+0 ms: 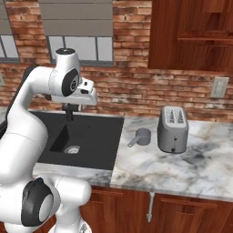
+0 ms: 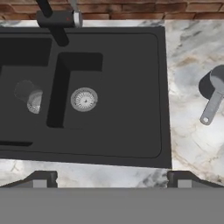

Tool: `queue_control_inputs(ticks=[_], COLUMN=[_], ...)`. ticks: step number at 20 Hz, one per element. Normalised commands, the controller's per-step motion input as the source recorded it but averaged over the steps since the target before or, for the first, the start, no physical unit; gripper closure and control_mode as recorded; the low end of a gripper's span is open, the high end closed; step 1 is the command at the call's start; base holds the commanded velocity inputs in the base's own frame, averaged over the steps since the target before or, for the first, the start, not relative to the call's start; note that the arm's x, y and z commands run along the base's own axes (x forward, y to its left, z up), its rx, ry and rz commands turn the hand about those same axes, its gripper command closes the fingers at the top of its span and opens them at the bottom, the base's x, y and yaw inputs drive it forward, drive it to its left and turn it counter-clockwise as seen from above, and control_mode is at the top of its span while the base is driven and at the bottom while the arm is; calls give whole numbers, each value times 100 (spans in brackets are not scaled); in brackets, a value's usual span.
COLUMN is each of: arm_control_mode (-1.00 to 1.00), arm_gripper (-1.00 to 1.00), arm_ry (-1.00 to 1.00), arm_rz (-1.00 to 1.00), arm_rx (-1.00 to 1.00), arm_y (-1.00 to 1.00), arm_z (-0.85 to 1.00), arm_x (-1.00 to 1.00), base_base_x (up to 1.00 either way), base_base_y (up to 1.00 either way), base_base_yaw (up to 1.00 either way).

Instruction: Move any existing items from the left basin to the right basin for drying. Then move the measuring cup from the counter to the left basin of the sink for washing.

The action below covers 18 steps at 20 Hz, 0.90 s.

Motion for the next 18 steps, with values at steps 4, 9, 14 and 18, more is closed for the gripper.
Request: queue_control_inputs(ticks=[4, 9, 14, 18], arm_control_mode=[100, 100, 100, 100], arm_gripper=[-100, -100, -100, -100], arm_ry=[0, 0, 0, 0], arm_rz=[0, 0, 0, 0], arm_rx=[0, 0, 0, 0], arm_y=[0, 0, 0, 0], arm_z=[0, 0, 0, 0], arm_x=[0, 0, 0, 0], base_base_x=[27, 24, 25, 17], base_base_y=[33, 38, 32, 15], base_base_yaw=[3, 5, 8, 8])
